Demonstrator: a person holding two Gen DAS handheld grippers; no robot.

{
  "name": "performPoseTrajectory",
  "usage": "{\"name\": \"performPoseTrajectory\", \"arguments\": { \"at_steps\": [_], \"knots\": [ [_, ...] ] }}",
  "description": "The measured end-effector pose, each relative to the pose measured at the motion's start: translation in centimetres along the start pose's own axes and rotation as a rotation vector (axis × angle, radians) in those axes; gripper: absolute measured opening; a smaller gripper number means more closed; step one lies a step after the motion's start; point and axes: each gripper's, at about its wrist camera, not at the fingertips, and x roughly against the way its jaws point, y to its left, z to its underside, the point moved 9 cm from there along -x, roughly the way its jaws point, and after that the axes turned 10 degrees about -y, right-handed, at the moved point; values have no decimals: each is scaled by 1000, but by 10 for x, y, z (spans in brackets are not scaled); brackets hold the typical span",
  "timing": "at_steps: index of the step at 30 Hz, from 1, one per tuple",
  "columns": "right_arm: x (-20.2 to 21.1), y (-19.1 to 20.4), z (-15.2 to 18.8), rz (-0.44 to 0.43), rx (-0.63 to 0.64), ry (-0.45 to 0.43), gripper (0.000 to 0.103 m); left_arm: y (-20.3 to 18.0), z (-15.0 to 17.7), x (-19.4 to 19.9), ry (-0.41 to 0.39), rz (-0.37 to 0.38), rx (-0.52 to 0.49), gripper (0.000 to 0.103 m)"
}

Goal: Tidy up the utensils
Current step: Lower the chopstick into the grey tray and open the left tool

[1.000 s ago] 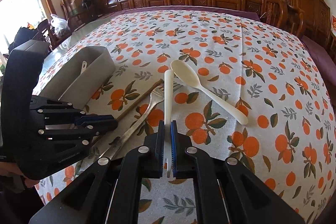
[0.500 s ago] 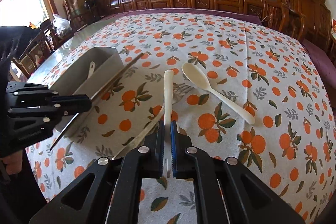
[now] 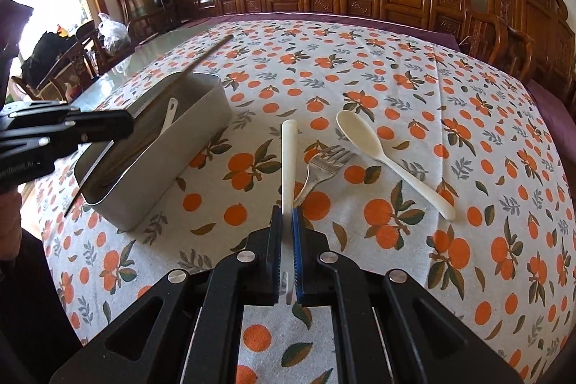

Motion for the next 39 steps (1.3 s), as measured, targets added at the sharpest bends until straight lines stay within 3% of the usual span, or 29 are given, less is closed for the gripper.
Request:
{"name": "performPoseTrajectory", "arguments": {
  "at_steps": [15,23,39],
  "knots": [
    [-12,18,-1,-3,32,12,7,85,8,5,-31,-50,145,4],
    [-13,21,-7,-4,24,-5,7,100,24,-18,25,-83,151,4],
    [-5,26,-10,-28,-2,-23,7,90,43,-34,120,-79,108,4]
  ]
}}
